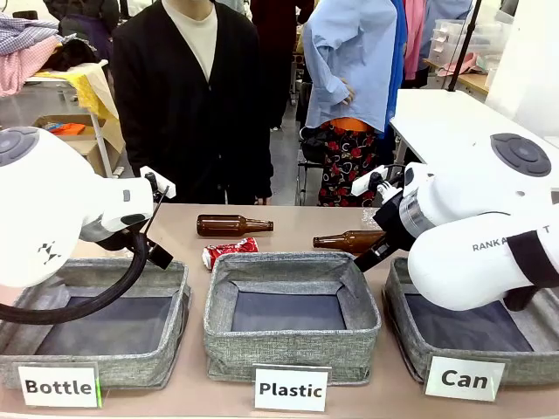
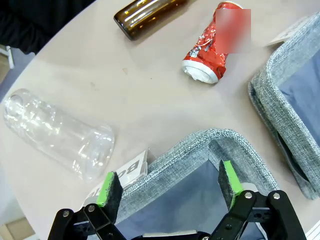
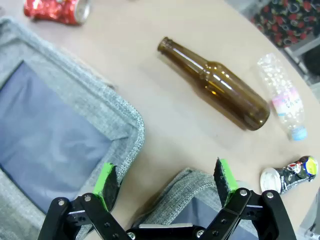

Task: Sort the can waste into the basket.
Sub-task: Pick up the can waste from the table and place it in the right Fabric basket.

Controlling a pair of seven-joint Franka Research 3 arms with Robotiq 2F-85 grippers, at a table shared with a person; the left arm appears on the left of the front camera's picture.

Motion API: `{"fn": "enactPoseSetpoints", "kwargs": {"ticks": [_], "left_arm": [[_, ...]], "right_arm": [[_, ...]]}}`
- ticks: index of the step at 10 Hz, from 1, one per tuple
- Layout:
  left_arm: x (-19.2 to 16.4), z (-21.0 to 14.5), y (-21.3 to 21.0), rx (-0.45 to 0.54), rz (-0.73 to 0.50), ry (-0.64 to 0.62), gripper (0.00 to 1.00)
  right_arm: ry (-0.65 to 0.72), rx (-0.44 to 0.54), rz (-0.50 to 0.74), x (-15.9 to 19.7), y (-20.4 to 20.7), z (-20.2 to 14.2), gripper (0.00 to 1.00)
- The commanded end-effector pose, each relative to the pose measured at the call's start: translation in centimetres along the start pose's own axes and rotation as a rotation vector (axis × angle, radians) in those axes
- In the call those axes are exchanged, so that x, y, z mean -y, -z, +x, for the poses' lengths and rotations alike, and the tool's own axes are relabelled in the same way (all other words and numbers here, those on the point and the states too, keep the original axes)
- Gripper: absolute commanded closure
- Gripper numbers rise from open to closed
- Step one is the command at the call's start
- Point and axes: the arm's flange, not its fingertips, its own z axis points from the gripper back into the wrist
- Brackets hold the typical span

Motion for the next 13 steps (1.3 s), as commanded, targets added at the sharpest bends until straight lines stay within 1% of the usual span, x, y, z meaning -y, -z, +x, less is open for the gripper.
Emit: {"fn": "enactPoseSetpoints", "kwargs": {"ticks": [1,6,7,8,9,10,11,12,13], "left_arm": [[0.0,0.0,0.0,0.000,0.000,0.000,0.00],[0.0,0.0,0.0,0.000,0.000,0.000,0.00],[0.0,0.0,0.0,0.000,0.000,0.000,0.00],[1.0,1.7,-3.9,0.029,-0.012,0.043,0.00],[3.9,5.3,-9.4,0.055,-0.092,-0.045,0.00],[4.8,6.3,-13.0,0.079,-0.191,-0.125,0.00],[5.7,6.9,-16.1,0.067,-0.270,-0.155,0.00],[4.7,5.4,-19.1,0.073,-0.441,-0.136,0.00],[2.7,3.3,-21.6,0.088,-0.626,-0.146,0.00]], "right_arm": [[0.001,0.000,0.000,0.0,0.0,0.0,0.00],[0.000,0.000,0.000,0.0,0.0,0.0,0.00],[-0.033,-0.029,-0.024,0.2,-1.9,0.5,0.00],[-0.038,-0.041,-0.017,0.0,-4.9,1.5,0.00],[0.090,-0.036,-0.030,-0.4,-8.9,3.2,0.00],[0.210,-0.010,0.002,-0.8,-12.4,4.2,0.00],[0.295,-0.003,0.113,-0.8,-15.7,4.1,0.00],[0.407,-0.002,0.243,0.3,-18.5,2.4,0.00],[0.504,0.045,0.376,2.2,-20.4,-0.2,0.00]]}}
